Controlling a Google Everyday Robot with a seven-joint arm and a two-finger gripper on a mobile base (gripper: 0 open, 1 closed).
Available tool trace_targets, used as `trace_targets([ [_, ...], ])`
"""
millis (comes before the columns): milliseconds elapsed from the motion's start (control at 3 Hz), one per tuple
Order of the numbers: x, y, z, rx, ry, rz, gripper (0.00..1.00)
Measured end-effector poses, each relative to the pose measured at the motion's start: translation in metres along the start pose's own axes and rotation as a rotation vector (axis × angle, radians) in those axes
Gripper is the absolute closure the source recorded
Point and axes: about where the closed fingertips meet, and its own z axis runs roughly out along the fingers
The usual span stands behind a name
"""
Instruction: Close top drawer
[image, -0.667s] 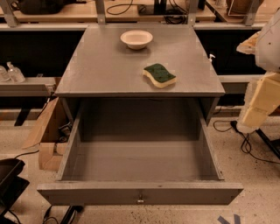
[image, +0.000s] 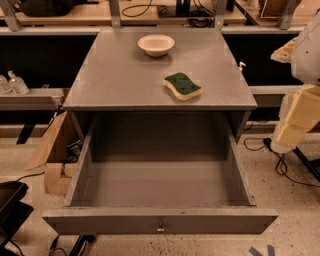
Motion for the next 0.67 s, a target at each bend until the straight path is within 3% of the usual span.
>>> trace_targets([
  [333,0.015,0.023,0.008,-0.003,0.010,0.023,0.00],
  [667,0.050,0.064,0.031,-0.029,0.029,0.054,0.18],
])
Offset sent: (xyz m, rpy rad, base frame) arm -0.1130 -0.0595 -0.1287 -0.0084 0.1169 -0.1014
